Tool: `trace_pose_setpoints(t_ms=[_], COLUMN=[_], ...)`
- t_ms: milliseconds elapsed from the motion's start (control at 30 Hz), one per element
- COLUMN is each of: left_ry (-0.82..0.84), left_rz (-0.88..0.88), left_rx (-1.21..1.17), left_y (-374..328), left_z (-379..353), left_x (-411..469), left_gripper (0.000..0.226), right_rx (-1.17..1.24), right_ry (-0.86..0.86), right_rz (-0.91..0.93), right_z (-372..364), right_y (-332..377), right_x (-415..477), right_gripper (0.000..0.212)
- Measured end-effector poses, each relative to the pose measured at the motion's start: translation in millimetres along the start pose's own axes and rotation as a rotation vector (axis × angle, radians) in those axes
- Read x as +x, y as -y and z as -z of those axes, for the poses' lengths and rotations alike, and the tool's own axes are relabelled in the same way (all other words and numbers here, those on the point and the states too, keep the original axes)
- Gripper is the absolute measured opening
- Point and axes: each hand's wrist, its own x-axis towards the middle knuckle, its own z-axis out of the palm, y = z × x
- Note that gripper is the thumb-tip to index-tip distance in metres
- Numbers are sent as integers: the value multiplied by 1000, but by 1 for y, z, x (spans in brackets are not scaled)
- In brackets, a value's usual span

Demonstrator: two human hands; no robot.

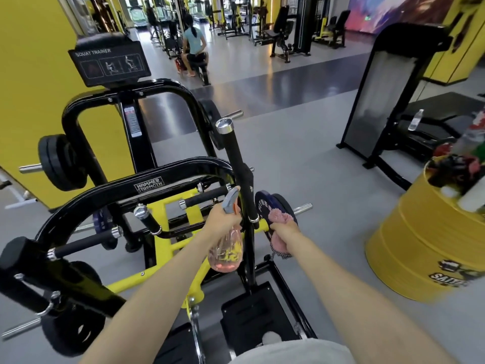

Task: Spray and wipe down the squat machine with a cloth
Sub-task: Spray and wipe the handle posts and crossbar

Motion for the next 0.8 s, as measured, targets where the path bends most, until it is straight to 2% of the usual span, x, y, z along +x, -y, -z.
trace_pose_setpoints(t_ms=[67, 233, 433, 533, 633, 800], left_ry=[7, 64, 107, 40, -60, -217], left_rz=[28, 105, 213, 223, 216, 96], left_rx=[5, 101, 218, 118, 79, -7], left_y=[9, 34, 60, 52, 35, -4], left_z=[-4, -17, -26, -19, -3, 28], left_x=[3, 11, 17, 18, 32, 66], left_gripper=[33, 11, 15, 14, 27, 19], right_rx=[-21, -19, 10, 3, -5, 29], right_ry=[-22, -73, -38, -32, -36, -3], right_rz=[4, -7, -16, -14, 27, 47], right_z=[4, 14, 18, 19, 15, 12], right_y=[-8, -19, -28, -24, -12, 22], right_x=[8, -1, 5, 9, 18, 33], right_gripper=[39, 22, 27, 28, 19, 30])
